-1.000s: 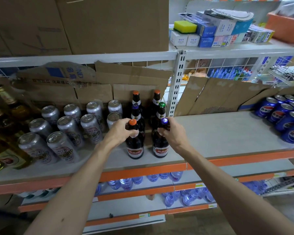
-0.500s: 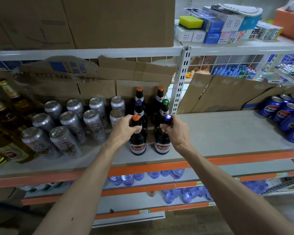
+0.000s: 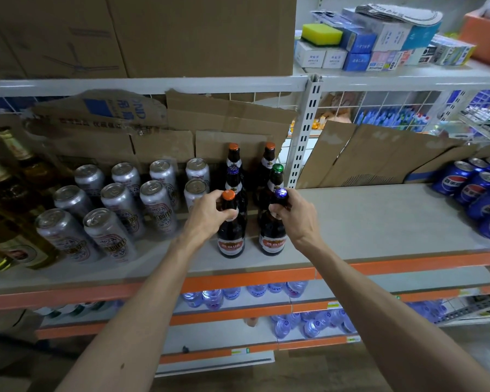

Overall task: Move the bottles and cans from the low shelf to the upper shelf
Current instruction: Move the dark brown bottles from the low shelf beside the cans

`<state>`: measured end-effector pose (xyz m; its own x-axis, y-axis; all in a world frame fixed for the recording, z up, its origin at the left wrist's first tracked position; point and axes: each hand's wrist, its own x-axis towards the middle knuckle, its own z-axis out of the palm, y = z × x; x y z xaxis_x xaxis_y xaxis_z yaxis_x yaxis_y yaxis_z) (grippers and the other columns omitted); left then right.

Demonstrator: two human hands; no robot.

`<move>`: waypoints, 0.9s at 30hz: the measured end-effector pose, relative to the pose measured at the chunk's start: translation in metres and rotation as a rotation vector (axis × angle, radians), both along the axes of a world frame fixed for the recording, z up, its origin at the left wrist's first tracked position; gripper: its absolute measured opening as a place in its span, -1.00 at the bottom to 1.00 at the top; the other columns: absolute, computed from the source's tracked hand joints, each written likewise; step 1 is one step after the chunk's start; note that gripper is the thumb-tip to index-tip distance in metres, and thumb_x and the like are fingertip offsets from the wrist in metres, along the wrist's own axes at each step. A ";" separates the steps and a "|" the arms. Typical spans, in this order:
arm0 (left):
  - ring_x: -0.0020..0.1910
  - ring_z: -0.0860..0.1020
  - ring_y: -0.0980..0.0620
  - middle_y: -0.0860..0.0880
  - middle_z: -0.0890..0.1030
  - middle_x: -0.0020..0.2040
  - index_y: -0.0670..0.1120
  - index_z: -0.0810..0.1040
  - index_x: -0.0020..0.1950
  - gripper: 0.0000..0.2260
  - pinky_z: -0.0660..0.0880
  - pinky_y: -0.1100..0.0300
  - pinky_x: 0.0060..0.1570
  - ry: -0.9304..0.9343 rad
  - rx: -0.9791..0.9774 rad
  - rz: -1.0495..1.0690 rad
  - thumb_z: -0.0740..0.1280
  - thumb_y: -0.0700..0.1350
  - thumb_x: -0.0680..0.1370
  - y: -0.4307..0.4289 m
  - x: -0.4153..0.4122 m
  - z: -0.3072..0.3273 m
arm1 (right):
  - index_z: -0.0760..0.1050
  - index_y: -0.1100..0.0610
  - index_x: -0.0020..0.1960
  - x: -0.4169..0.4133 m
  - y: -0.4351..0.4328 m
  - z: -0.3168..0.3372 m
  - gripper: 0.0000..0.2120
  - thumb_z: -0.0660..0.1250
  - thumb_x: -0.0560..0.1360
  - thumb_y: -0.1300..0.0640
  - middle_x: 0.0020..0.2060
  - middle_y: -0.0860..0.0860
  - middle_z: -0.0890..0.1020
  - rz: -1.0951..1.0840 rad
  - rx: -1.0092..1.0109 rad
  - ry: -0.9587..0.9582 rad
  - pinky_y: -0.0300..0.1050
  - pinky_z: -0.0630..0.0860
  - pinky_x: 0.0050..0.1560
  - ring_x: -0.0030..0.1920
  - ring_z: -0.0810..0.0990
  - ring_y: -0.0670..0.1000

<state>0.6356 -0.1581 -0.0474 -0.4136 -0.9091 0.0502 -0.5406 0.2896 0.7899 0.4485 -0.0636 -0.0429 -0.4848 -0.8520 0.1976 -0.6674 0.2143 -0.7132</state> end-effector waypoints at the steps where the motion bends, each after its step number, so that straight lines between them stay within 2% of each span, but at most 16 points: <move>1: 0.04 0.58 0.07 0.09 0.62 0.01 -0.02 0.56 0.25 -0.61 0.46 0.20 0.03 0.003 0.000 -0.001 0.51 -0.06 0.44 0.000 0.000 0.000 | 0.51 0.16 0.06 -0.001 0.000 0.000 -0.81 0.41 0.49 0.14 -0.16 0.08 0.64 0.004 0.004 -0.002 -0.06 0.40 -0.18 -0.15 0.57 0.15; 6: 0.05 0.59 0.08 0.08 0.62 0.03 -0.02 0.57 0.23 -0.64 0.45 0.23 0.02 0.047 -0.029 -0.004 0.50 -0.09 0.45 0.004 0.001 -0.004 | 0.49 0.16 0.04 -0.002 -0.001 0.002 -0.83 0.41 0.49 0.16 -0.20 0.05 0.64 0.023 0.017 -0.002 -0.01 0.49 -0.15 -0.18 0.58 0.13; 11: 0.01 0.60 0.09 0.10 0.64 -0.02 0.01 0.59 0.20 -0.65 0.45 0.26 -0.02 0.060 -0.036 0.001 0.51 -0.09 0.44 0.003 0.001 -0.006 | 0.46 0.15 0.09 -0.003 -0.002 0.000 -0.78 0.41 0.50 0.15 -0.13 0.09 0.66 0.022 0.037 -0.023 -0.03 0.50 -0.15 -0.13 0.60 0.14; 14: 0.02 0.59 0.09 0.09 0.63 0.00 -0.01 0.58 0.21 -0.65 0.44 0.25 -0.01 0.051 -0.025 -0.001 0.51 -0.09 0.44 0.002 0.001 -0.005 | 0.45 0.16 0.12 -0.001 0.000 -0.003 -0.77 0.39 0.52 0.13 -0.06 0.10 0.64 0.021 0.038 -0.029 -0.08 0.39 -0.17 -0.07 0.57 0.14; 18: 0.00 0.62 0.04 0.03 0.67 -0.02 -0.02 0.58 0.16 -0.68 0.54 0.12 0.03 0.054 -0.014 0.000 0.51 -0.10 0.43 0.001 0.000 -0.008 | 0.44 0.17 0.16 0.003 0.002 -0.004 -0.74 0.37 0.53 0.14 0.01 0.11 0.64 0.012 0.030 -0.058 -0.01 0.46 -0.09 0.00 0.57 0.17; 20: -0.02 0.62 0.05 0.04 0.67 -0.04 -0.01 0.58 0.14 -0.70 0.55 0.10 0.04 0.052 -0.027 0.006 0.51 -0.08 0.43 0.002 -0.001 -0.010 | 0.43 0.18 0.16 0.004 0.002 -0.002 -0.76 0.35 0.54 0.15 0.01 0.11 0.63 0.009 0.045 -0.074 -0.05 0.42 -0.13 -0.03 0.56 0.15; 24: -0.02 0.61 0.08 0.05 0.67 -0.04 0.00 0.59 0.16 -0.70 0.50 0.21 -0.02 0.076 -0.070 0.021 0.50 -0.07 0.45 0.006 -0.001 -0.013 | 0.41 0.18 0.14 0.006 0.003 0.001 -0.80 0.33 0.56 0.16 -0.04 0.11 0.62 0.008 0.063 -0.071 -0.10 0.35 -0.17 -0.12 0.50 0.09; 27: -0.02 0.60 0.08 0.04 0.67 -0.02 0.00 0.58 0.20 -0.68 0.52 0.17 0.00 0.089 -0.094 0.037 0.49 -0.06 0.46 0.011 -0.001 -0.013 | 0.40 0.19 0.12 0.008 0.004 0.003 -0.81 0.32 0.56 0.17 -0.08 0.10 0.59 0.003 0.077 -0.061 -0.08 0.35 -0.17 -0.12 0.49 0.11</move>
